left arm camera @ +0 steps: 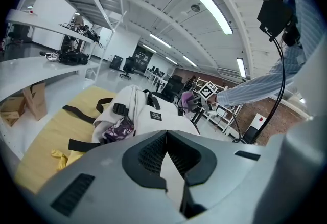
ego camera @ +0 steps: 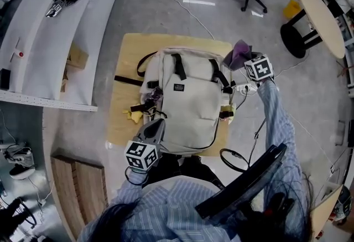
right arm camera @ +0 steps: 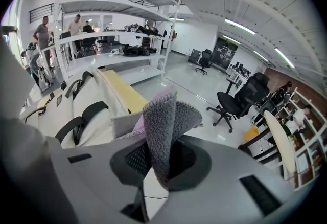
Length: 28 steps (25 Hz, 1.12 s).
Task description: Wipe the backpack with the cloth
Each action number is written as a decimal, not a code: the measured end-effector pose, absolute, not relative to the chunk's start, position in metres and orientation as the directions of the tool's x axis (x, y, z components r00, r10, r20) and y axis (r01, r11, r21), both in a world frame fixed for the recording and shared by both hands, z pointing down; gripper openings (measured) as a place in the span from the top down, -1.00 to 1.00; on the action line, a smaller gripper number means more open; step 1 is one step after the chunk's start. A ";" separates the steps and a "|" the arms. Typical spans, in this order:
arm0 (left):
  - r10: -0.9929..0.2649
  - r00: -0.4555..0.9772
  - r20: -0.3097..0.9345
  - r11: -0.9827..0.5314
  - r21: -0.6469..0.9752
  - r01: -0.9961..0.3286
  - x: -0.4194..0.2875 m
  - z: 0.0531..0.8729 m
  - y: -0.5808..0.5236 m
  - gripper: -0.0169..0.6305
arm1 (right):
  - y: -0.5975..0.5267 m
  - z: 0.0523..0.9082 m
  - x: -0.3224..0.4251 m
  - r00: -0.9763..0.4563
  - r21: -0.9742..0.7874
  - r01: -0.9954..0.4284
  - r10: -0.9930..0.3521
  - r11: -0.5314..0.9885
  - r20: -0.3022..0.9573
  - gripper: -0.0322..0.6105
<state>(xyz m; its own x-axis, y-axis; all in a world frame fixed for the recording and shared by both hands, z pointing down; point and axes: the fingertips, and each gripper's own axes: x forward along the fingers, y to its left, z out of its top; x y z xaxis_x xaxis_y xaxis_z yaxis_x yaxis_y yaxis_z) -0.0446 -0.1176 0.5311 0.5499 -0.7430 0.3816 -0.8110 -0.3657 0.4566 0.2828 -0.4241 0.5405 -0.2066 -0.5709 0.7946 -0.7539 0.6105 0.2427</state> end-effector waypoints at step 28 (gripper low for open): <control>-0.795 0.475 0.378 -0.266 0.487 -0.832 -0.114 0.542 -0.110 0.93 | -0.442 0.546 0.154 -0.247 0.279 -0.600 -0.506 0.750 0.827 0.75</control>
